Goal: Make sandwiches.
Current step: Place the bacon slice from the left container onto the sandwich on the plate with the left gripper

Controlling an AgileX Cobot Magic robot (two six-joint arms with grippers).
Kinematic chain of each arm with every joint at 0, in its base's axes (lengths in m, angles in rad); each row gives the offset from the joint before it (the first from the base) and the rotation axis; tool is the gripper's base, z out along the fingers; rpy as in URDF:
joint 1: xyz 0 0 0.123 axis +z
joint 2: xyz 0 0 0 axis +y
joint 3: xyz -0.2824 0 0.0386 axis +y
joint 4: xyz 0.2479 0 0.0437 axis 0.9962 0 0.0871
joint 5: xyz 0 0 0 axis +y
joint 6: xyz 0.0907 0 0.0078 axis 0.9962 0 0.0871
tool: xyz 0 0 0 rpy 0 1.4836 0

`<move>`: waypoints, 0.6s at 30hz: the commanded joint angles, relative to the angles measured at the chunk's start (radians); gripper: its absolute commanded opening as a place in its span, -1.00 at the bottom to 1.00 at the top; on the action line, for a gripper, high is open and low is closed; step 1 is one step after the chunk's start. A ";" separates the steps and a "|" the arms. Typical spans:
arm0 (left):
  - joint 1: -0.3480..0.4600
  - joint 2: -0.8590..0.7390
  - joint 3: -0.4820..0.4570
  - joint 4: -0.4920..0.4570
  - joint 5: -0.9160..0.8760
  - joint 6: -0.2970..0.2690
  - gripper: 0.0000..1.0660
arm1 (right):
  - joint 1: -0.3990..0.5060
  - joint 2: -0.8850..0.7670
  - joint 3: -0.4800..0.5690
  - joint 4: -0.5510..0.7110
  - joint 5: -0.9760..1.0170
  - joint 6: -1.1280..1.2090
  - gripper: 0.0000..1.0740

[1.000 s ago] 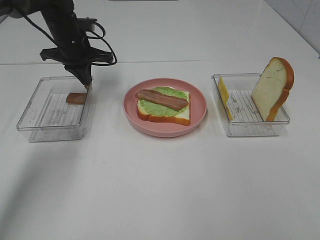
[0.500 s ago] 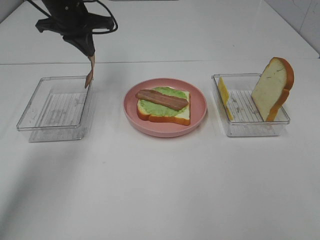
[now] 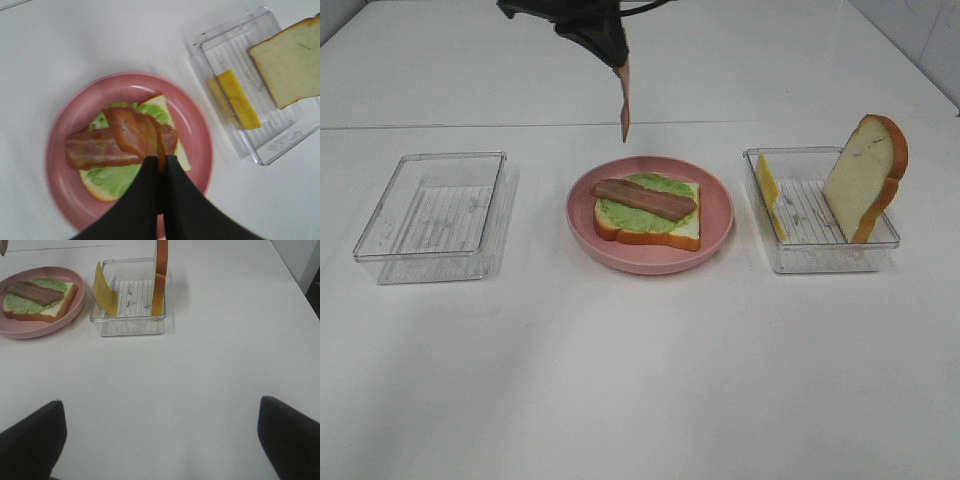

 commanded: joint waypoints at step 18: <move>-0.075 0.126 -0.005 -0.134 -0.231 -0.038 -1.00 | -0.004 -0.023 0.003 0.002 -0.011 -0.004 0.83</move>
